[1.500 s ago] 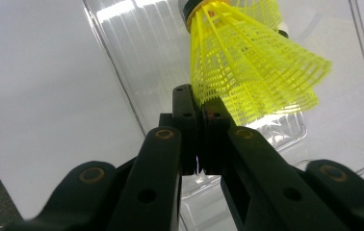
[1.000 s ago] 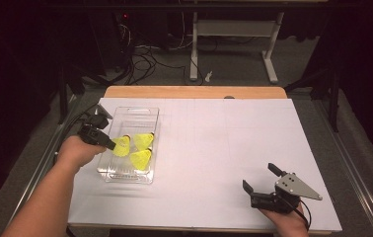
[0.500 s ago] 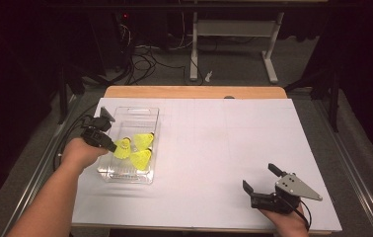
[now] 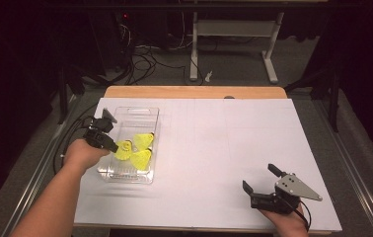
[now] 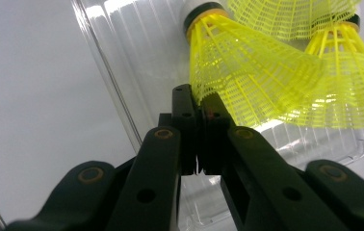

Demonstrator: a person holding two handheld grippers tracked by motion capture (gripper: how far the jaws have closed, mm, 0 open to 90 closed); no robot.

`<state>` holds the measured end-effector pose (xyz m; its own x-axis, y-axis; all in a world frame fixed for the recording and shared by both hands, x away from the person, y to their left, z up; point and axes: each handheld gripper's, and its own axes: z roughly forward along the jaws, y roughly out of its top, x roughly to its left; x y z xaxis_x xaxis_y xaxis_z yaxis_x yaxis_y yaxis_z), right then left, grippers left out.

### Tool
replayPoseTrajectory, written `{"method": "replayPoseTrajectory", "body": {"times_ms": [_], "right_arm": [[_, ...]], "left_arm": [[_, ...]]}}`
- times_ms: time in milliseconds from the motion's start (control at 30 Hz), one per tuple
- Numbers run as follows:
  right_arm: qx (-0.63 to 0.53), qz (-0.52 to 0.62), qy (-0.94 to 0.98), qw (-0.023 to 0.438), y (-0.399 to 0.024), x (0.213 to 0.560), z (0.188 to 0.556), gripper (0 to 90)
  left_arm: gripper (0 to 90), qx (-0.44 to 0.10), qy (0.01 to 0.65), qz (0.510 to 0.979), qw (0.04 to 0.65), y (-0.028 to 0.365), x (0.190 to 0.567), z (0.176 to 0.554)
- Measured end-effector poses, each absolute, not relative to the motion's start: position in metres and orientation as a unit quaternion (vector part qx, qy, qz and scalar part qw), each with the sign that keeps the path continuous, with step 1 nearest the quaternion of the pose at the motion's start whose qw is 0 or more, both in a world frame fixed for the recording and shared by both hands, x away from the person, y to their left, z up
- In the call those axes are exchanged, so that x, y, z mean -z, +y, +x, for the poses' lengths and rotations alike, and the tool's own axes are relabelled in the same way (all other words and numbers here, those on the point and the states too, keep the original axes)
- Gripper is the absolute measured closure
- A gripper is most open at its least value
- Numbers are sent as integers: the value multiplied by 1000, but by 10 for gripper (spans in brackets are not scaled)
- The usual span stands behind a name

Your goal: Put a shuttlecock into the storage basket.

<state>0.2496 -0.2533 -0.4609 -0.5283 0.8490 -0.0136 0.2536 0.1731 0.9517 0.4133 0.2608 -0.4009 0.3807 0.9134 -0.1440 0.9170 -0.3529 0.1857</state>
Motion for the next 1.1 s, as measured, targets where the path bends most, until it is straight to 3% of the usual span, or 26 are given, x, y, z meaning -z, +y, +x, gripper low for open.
{"method": "replayPoseTrajectory", "body": {"times_ms": [233, 600, 1100], "right_arm": [[-512, 390, 708, 291, -254, 461, 249, 2], [-513, 390, 707, 292, -253, 460, 249, 2], [-514, 388, 706, 294, -252, 459, 248, 2]], "left_arm": [[859, 17, 554, 825, 111, 259, 402, 413], [582, 35, 534, 836, 117, 254, 394, 406], [444, 42, 533, 836, 124, 256, 374, 397]]}}
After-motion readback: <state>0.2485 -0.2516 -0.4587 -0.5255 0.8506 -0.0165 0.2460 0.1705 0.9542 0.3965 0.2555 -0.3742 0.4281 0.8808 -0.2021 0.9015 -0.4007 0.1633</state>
